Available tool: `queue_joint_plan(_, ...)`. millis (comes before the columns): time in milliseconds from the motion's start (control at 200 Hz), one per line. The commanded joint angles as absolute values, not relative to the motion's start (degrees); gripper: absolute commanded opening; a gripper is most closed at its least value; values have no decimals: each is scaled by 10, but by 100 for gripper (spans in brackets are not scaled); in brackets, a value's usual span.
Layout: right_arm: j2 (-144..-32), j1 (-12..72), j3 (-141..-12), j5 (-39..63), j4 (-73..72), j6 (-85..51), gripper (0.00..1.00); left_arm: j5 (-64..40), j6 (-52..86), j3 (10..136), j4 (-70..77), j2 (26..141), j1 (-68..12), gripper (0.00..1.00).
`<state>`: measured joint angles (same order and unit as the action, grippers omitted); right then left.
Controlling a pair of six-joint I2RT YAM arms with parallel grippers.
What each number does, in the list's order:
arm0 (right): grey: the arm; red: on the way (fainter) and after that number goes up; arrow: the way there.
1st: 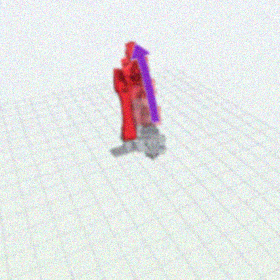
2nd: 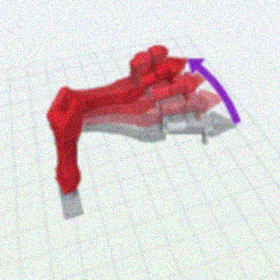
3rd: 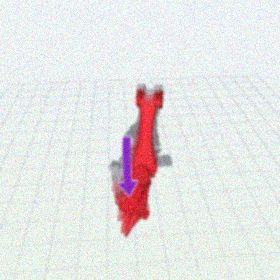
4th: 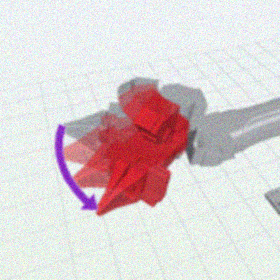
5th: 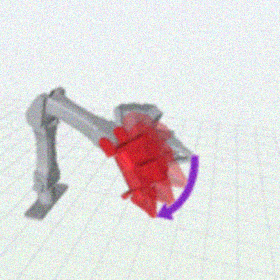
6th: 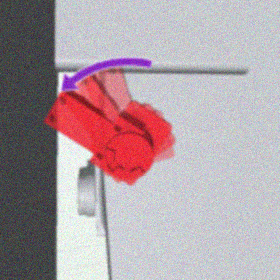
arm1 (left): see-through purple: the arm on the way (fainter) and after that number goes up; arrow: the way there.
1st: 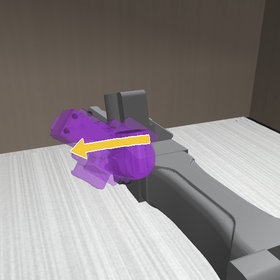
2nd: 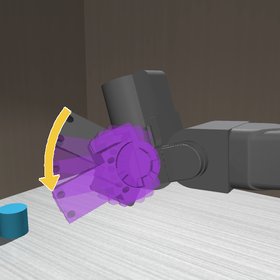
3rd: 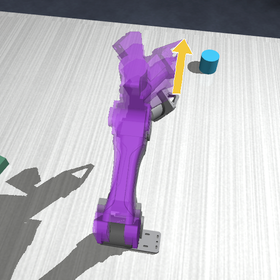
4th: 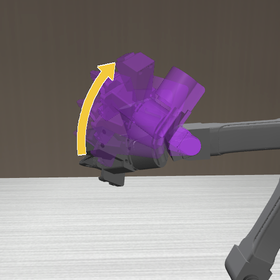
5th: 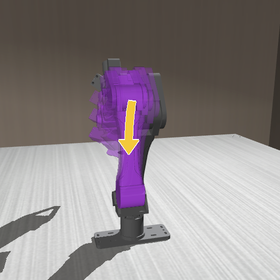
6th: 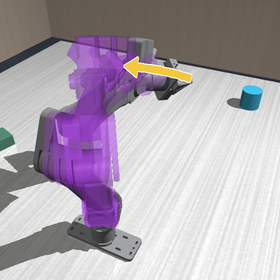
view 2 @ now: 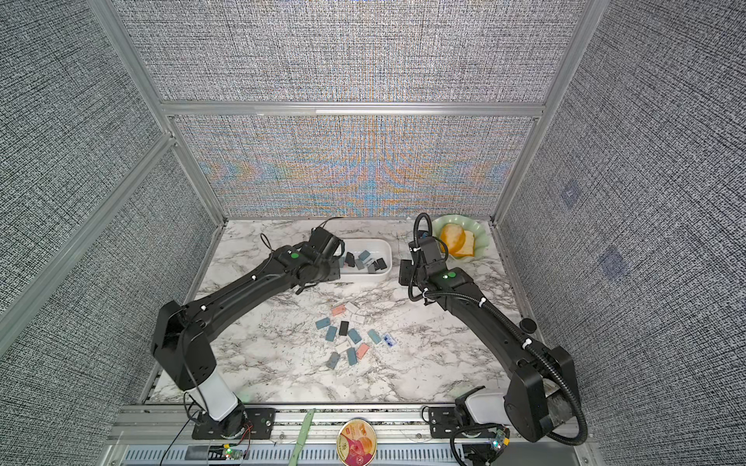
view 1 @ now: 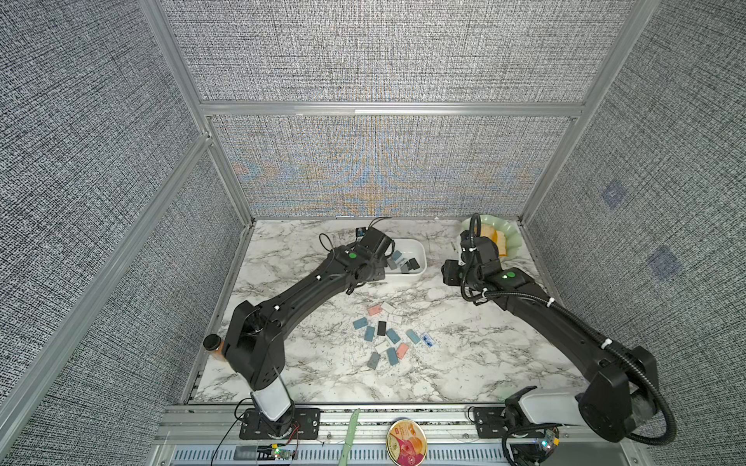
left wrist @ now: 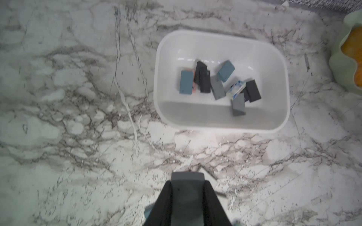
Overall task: Put the eraser in the storage box
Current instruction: Place the eraser in the storage box.
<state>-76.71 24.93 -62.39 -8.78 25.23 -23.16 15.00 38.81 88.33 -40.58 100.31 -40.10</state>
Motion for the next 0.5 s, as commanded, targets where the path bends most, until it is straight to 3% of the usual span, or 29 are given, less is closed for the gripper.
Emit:
queue_joint_plan(0,-758,244,-616,-91,271,-242,54,141,325,951,-423,1052,-382,27)
queue_joint_plan(250,-746,238,-596,-91,285,-258,54,101,276,1109,-457,1202,-347,26)
queue_joint_plan(495,-741,233,-593,-96,298,-261,54,79,266,1142,-450,1273,-333,26)
